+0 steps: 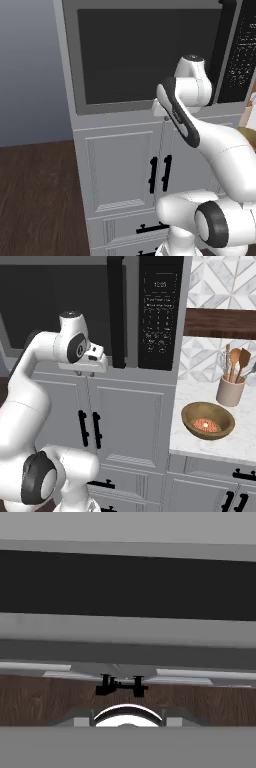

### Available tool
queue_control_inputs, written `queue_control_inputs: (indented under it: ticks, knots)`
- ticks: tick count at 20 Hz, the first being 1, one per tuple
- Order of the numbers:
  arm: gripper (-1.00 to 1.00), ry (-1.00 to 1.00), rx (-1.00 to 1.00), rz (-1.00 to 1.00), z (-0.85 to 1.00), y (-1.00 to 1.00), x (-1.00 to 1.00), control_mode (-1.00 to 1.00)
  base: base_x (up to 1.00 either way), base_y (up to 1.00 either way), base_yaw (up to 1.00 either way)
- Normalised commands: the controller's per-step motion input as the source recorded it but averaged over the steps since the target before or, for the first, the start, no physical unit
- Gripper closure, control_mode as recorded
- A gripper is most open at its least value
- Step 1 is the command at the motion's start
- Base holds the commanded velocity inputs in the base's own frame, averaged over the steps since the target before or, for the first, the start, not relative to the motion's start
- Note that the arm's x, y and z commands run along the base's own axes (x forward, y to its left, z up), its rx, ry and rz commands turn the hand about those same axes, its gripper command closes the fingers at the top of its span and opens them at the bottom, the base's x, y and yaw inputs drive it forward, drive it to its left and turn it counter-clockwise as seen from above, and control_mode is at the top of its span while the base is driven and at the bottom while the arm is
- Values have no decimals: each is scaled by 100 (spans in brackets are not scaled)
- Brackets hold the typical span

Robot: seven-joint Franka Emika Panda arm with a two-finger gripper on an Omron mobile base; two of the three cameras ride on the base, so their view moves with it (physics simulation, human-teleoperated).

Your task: Open the microwave, place the bowl with waffle inside the microwave, then close the microwave door and turn it on.

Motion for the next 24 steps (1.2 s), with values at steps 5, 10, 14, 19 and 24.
queue_control_inputs:
  ticks: [5,10,14,19,24]
  knots:
    - [-100,-16,6,0,3,-13,-36,-100,0,0,0]
    - [-100,-33,18,0,52,-34,-53,-100,0,0,0]
    - [-100,-15,1,-1,44,-43,-27,-100,0,0,0]
    - [-100,3,-13,0,28,-57,-10,-100,0,0,0]
    - [-100,7,-15,0,31,-34,3,-100,0,0,0]
